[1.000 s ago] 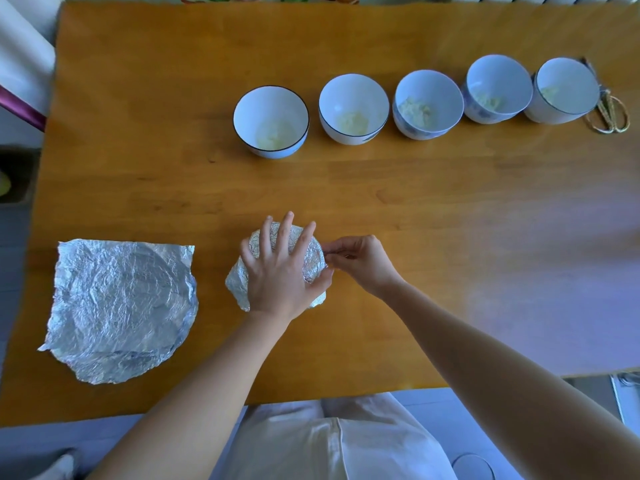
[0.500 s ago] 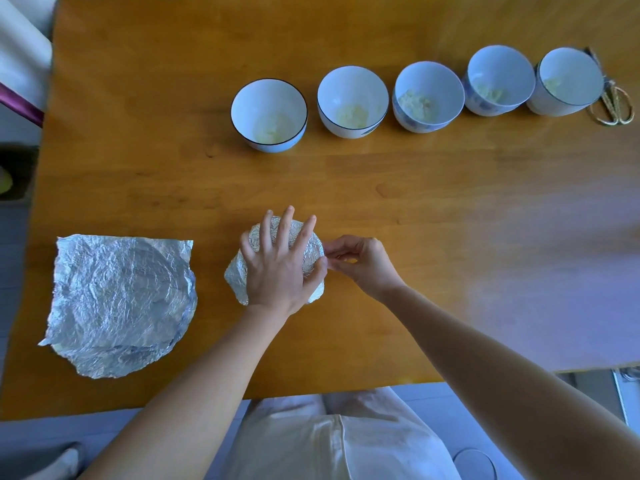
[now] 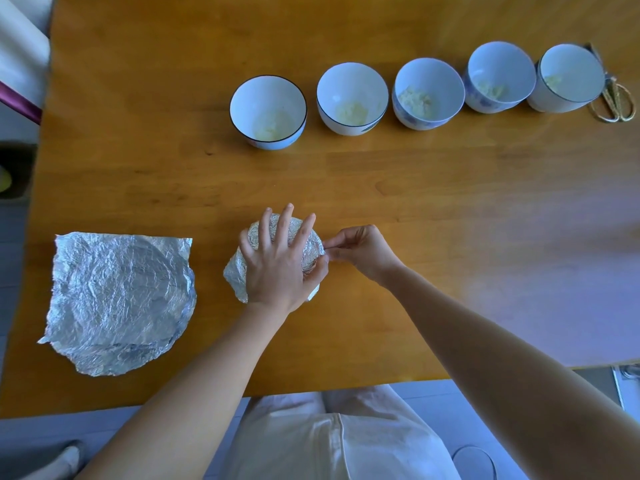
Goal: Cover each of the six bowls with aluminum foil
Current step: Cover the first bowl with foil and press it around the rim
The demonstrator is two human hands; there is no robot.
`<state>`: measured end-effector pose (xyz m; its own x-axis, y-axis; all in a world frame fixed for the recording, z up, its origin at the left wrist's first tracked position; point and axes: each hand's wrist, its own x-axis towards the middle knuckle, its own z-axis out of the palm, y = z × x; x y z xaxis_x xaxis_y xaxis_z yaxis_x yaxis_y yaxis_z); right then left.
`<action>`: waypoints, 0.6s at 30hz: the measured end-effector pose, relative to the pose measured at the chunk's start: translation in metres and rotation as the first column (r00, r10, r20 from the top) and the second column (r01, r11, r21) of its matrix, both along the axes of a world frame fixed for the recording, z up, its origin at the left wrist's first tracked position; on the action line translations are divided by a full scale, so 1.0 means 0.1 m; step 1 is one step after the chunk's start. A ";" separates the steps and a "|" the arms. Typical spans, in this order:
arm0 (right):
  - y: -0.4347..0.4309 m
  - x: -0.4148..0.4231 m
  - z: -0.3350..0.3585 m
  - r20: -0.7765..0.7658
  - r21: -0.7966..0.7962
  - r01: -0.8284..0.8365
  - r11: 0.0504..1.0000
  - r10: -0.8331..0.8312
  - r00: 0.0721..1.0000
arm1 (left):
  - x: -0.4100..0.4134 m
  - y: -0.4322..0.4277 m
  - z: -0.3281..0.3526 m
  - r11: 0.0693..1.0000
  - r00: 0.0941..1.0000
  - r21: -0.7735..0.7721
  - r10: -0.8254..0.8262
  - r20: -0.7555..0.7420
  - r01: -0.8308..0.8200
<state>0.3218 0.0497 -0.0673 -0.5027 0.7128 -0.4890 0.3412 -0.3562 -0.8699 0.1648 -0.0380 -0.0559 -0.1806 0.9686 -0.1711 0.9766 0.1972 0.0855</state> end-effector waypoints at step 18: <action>-0.15 -0.22 0.07 0.046 -0.217 0.213 0.953 -0.208 0.977 | 0.09 -0.03 -0.01 0.967 0.962 0.031 0.247 0.117 -0.253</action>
